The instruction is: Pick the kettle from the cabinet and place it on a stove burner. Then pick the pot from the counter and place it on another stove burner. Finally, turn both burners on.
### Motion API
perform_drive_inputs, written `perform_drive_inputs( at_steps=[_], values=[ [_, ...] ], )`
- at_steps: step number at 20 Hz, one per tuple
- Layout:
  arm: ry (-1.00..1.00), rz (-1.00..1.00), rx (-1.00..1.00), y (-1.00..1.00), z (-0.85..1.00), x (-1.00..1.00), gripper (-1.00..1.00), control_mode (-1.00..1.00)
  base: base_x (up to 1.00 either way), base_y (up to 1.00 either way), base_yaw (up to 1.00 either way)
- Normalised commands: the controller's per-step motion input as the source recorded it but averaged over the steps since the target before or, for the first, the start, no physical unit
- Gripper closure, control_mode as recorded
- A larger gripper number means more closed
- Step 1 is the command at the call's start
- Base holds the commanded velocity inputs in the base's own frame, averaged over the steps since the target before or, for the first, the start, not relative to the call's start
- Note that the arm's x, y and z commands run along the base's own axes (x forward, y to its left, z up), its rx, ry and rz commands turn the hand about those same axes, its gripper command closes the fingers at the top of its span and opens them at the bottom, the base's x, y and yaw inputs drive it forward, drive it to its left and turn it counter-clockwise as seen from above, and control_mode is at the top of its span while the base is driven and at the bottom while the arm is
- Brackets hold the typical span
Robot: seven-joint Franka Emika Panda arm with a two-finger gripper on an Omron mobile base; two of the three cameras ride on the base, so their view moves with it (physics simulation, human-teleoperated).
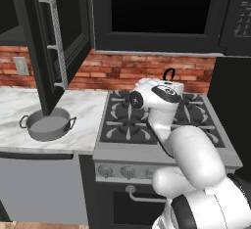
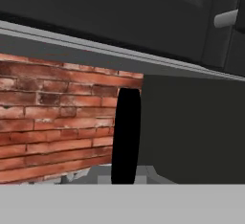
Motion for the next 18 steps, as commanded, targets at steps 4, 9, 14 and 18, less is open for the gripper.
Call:
perform_drive_inputs(
  at_steps=[4, 9, 14, 18],
  values=[
    [-0.08, -0.08, 0.0, 0.13, -0.17, 0.41, 1.0, -1.0, 0.0, 0.0, 0.0],
    [-0.08, -0.07, 0.0, 0.14, -0.1, 0.35, 1.0, -1.0, 0.0, 0.0, 0.0],
    [-0.05, -0.06, 0.0, 0.1, -0.07, 0.3, 1.0, -1.0, 0.0, 0.0, 0.0],
    [0.0, -0.02, 0.0, 0.07, -0.02, 0.18, 1.0, -1.0, 0.0, 0.0, 0.0]
  ],
)
